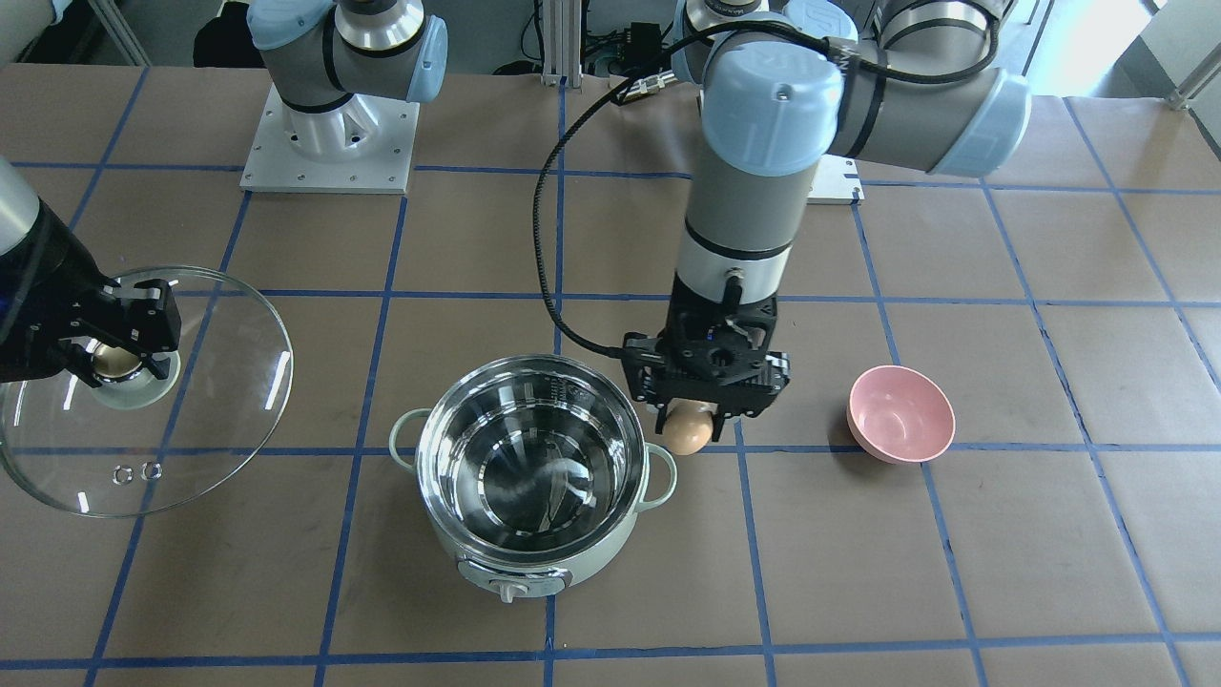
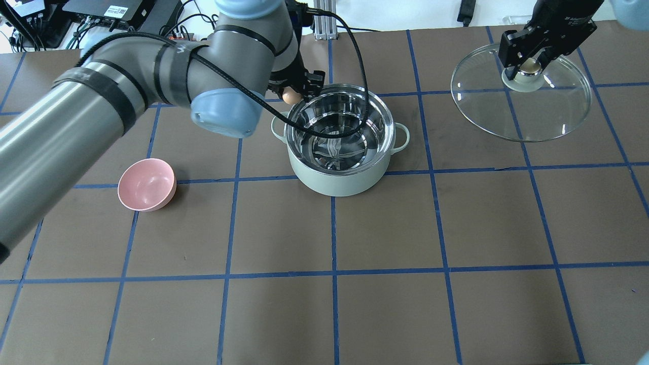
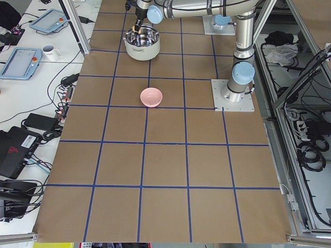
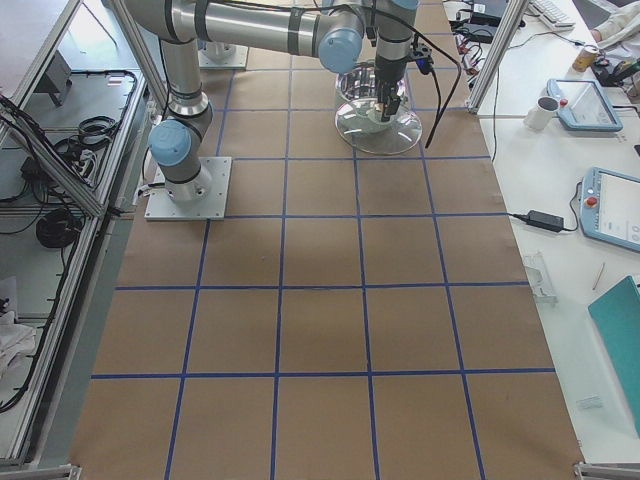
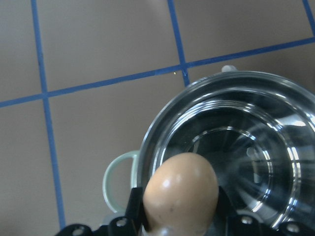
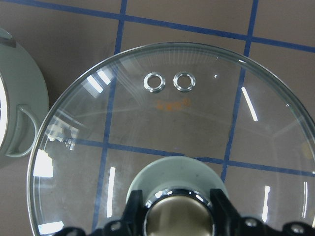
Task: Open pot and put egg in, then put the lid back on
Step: 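Carry the egg over the open pot and lower it inside with the left gripper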
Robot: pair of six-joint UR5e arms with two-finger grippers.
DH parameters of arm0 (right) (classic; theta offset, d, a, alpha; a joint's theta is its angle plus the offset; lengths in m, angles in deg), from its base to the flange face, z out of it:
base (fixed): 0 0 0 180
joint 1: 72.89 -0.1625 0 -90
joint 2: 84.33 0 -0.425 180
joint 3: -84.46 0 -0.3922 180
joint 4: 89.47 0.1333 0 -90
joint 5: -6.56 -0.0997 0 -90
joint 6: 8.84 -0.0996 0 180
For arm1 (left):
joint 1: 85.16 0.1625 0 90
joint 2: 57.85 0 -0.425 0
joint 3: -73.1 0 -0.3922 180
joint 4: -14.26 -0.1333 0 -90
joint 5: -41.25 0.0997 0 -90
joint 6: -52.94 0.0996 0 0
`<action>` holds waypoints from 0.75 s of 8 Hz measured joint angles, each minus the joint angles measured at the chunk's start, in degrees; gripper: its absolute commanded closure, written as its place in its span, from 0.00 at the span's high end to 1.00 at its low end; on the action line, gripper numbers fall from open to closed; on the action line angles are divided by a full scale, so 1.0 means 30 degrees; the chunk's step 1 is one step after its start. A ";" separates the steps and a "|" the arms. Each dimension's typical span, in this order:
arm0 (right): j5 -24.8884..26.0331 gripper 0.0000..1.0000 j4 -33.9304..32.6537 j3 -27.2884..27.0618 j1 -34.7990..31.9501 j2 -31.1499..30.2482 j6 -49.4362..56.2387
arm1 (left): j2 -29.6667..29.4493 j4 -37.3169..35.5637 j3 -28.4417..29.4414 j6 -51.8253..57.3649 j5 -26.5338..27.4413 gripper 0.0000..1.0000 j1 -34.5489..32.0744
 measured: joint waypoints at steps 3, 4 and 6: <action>0.0000 0.00 -0.0022 -0.0007 0.0000 0.0012 -0.0022 | -0.1921 -0.1127 0.0153 -0.1252 -0.0082 0.39 -0.1364; -0.0001 0.00 -0.0027 -0.0009 0.0000 0.0013 -0.0024 | -0.2415 -0.1328 0.0165 -0.1294 -0.0266 0.39 -0.1464; -0.0020 0.00 -0.0029 -0.0010 -0.0001 0.0014 -0.0026 | -0.3641 -0.2043 0.0161 -0.1384 -0.0568 0.39 -0.1889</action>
